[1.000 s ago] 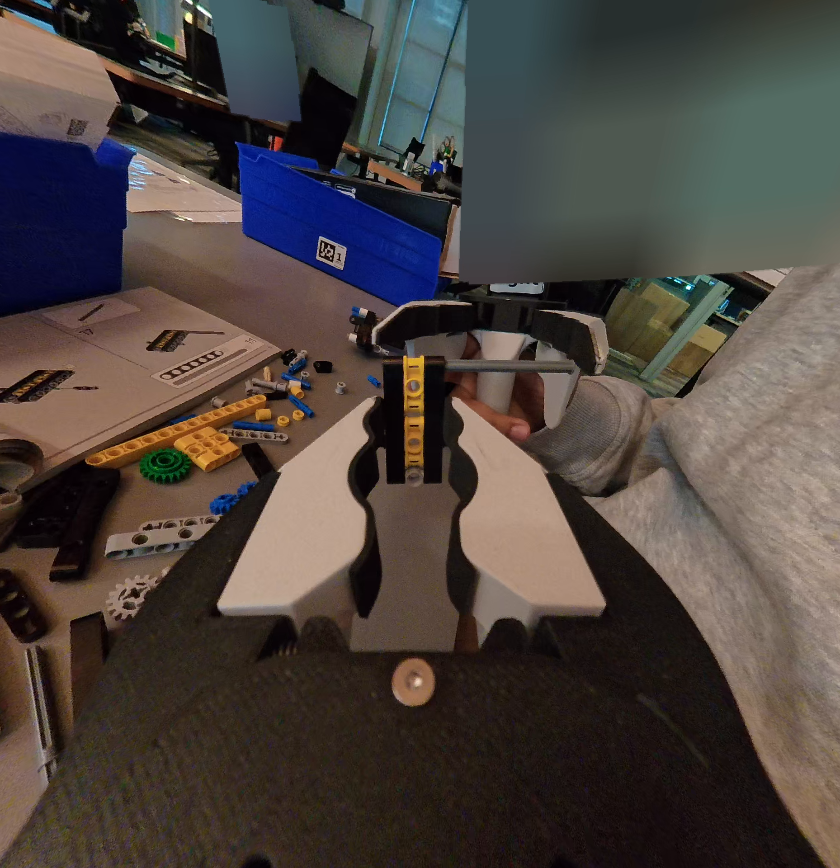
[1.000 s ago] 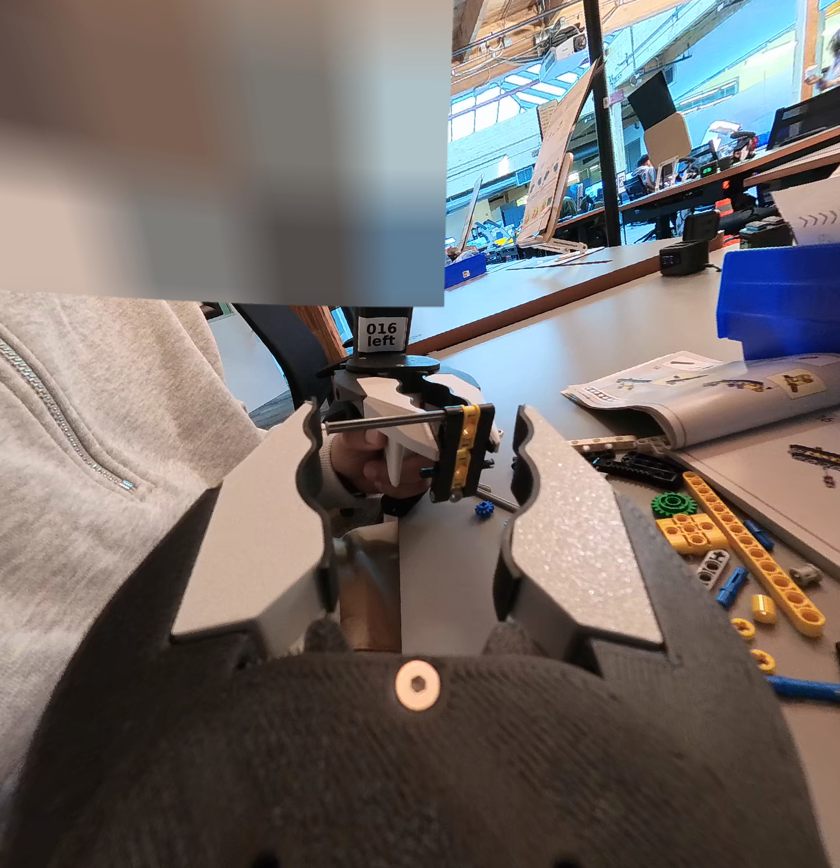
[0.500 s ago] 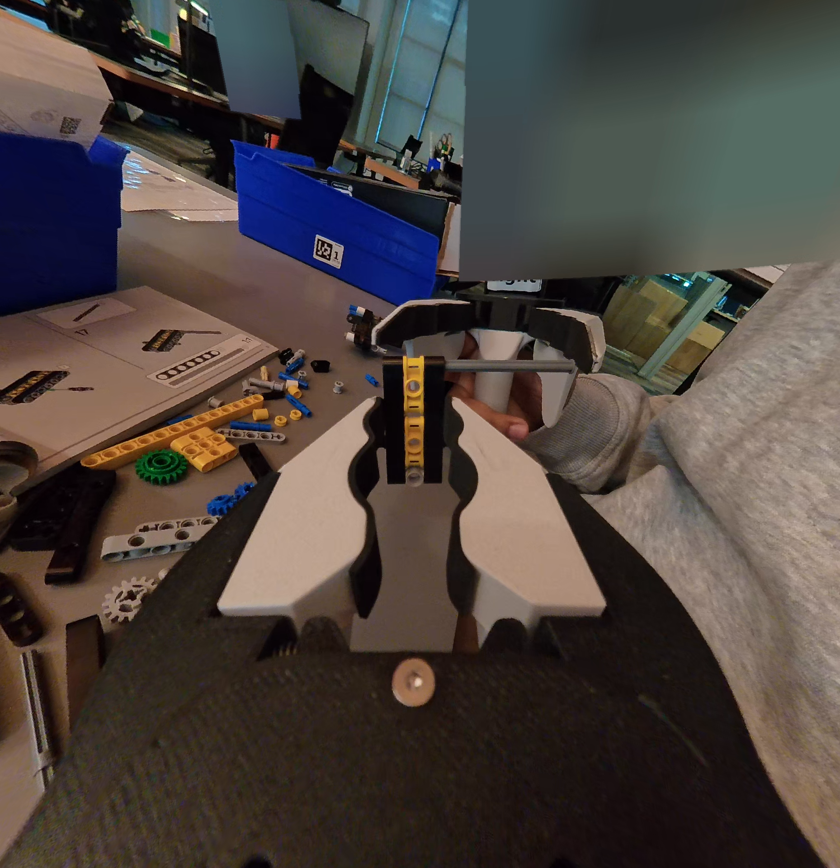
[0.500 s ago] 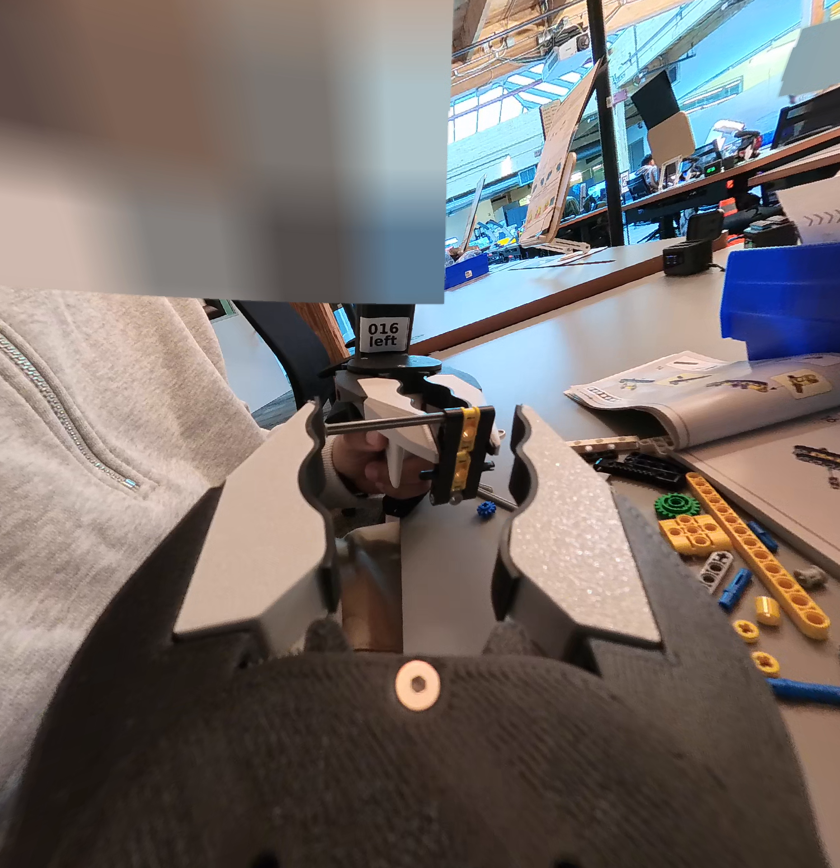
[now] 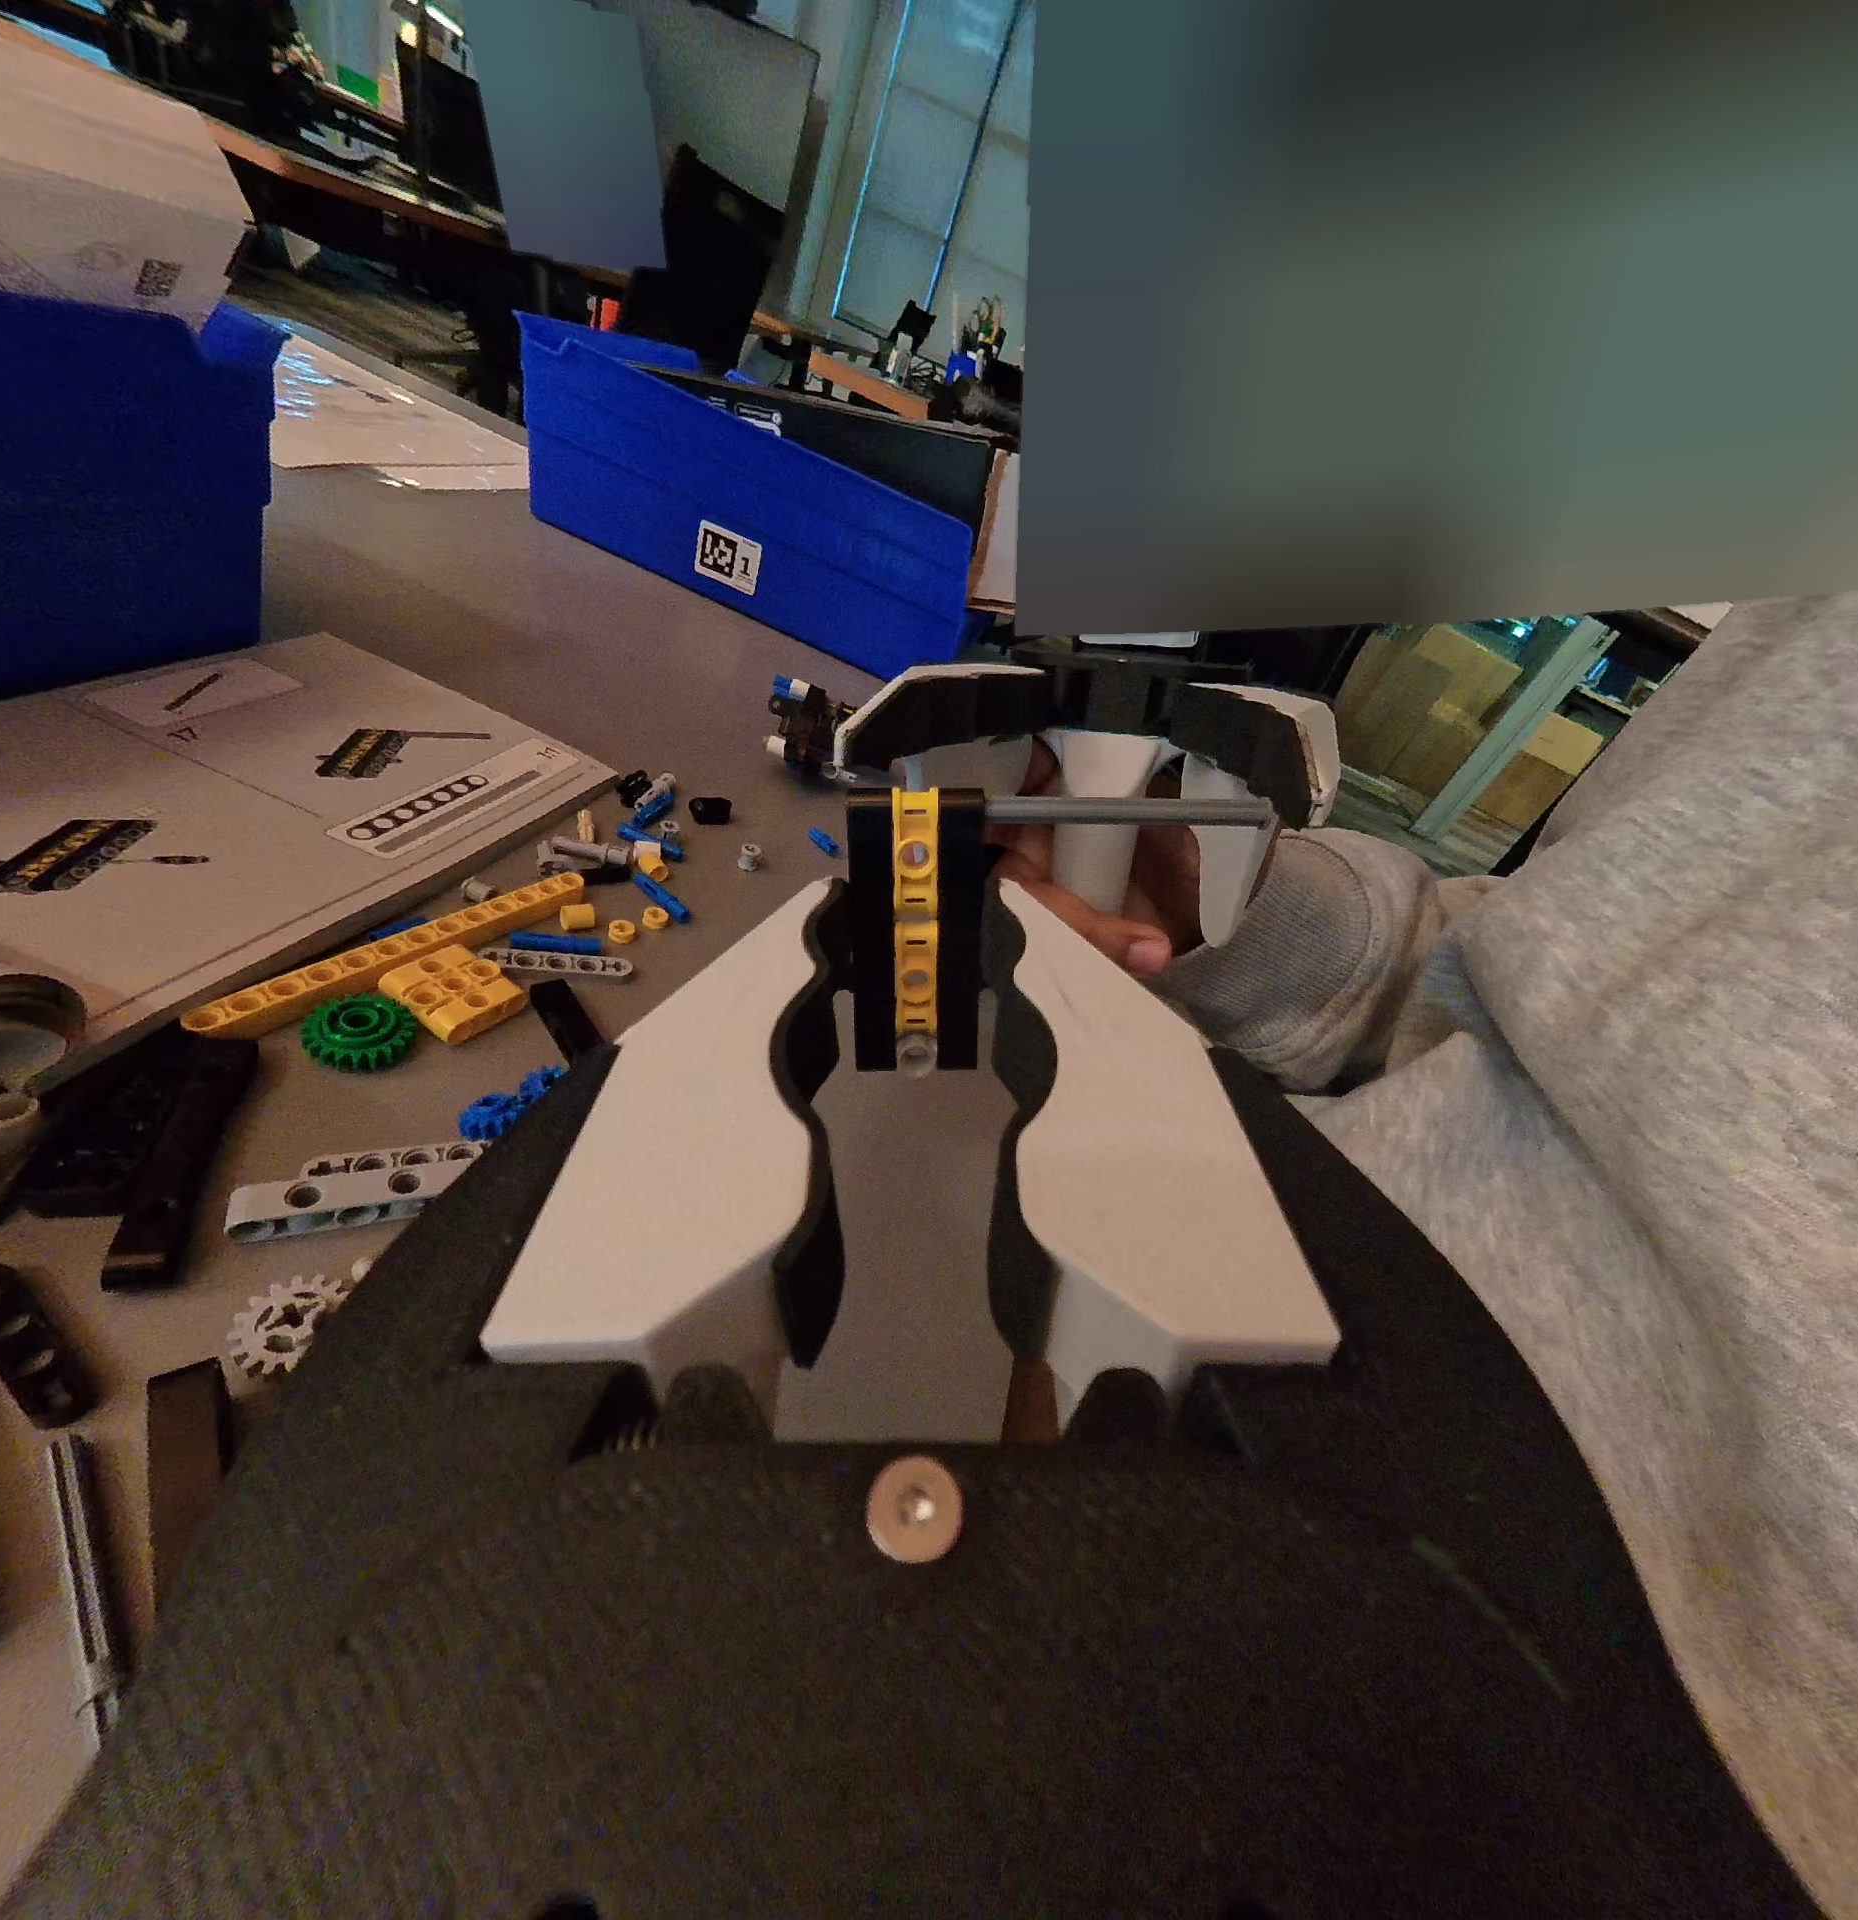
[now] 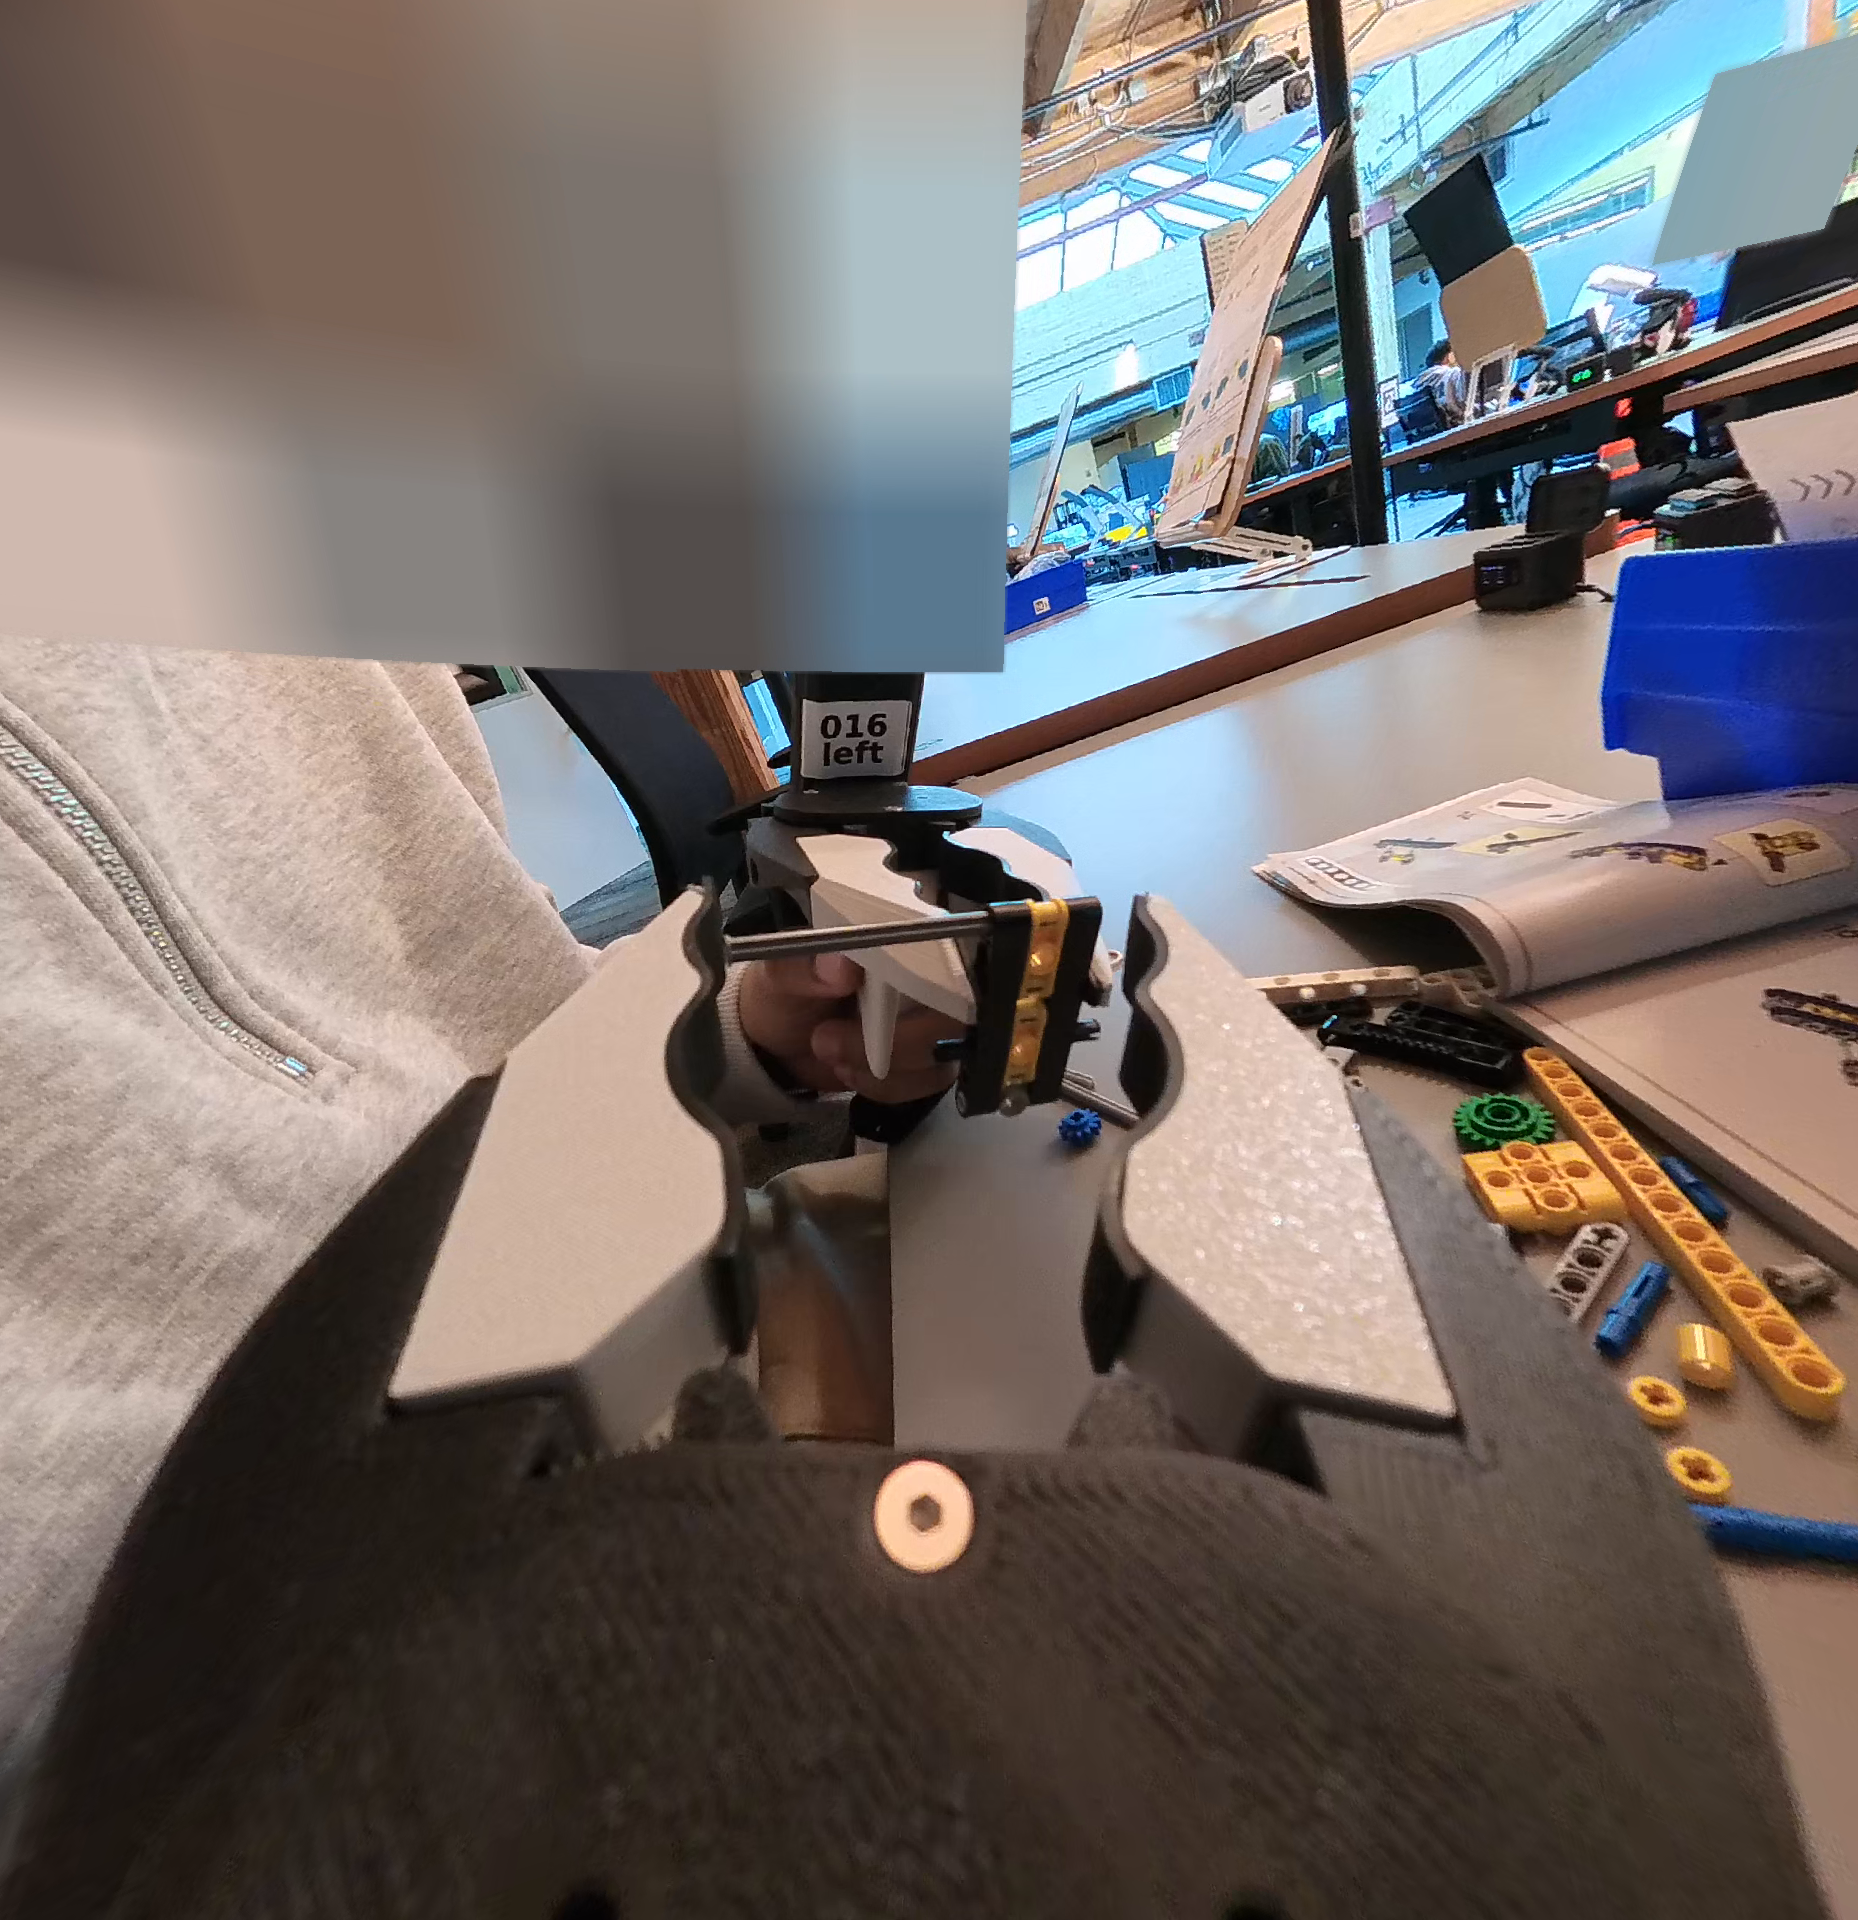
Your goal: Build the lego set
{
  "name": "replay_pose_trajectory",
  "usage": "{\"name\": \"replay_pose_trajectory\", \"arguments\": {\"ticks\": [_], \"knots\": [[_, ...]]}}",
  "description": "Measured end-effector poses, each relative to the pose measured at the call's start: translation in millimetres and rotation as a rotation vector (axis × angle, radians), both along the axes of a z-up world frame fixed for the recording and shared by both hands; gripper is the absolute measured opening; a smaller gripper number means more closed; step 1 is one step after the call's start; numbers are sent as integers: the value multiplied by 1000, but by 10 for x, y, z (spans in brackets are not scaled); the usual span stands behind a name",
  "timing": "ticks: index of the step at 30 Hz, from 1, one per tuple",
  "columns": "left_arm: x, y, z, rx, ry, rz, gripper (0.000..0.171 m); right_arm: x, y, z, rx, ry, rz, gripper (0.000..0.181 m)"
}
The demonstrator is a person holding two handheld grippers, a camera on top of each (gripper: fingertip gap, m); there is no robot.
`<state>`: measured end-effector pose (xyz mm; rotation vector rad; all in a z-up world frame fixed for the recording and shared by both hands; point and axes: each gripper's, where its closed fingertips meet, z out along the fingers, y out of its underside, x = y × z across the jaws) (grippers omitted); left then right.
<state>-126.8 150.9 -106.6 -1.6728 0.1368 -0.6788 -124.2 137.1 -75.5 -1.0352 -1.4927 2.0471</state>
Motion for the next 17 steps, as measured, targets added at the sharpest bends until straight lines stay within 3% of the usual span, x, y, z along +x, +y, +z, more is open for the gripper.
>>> {"name": "replay_pose_trajectory", "arguments": {"ticks": [6,14,17], "knots": [[-94,-10,59,22,-59,19,23,1,13,13,-2,6,-7,77],[-510,-193,478,199,-535,-19,23,1,15,15,-1,6,-10,77],[-611,-290,603,278,-644,-51,22,0,18,15,-1,5,-12,77]]}}
